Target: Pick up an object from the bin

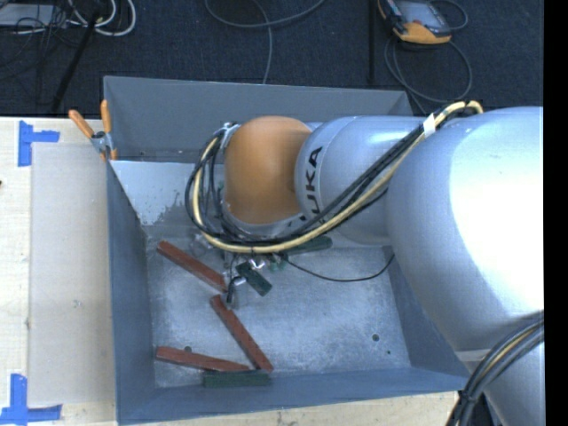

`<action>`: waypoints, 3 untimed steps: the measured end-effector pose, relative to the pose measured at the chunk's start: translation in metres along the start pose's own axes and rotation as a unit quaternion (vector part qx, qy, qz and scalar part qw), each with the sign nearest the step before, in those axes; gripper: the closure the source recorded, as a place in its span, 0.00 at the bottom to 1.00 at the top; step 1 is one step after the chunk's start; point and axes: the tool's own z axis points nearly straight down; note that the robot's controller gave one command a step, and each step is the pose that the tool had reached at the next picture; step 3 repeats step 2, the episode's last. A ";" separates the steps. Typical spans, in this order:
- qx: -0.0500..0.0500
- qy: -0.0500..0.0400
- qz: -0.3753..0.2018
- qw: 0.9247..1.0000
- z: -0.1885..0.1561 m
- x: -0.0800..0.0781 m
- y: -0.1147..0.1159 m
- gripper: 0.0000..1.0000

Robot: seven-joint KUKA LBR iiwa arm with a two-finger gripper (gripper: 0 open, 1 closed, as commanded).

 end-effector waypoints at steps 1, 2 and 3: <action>0.000 -0.002 0.000 1.000 -0.002 -0.001 0.000 1.00; 0.000 -0.005 -0.077 0.997 -0.132 -0.005 0.068 1.00; 0.000 -0.005 -0.077 0.997 -0.132 -0.005 0.068 1.00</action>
Offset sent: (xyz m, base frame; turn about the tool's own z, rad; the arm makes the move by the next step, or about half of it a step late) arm 0.0000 0.0000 0.0000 0.0000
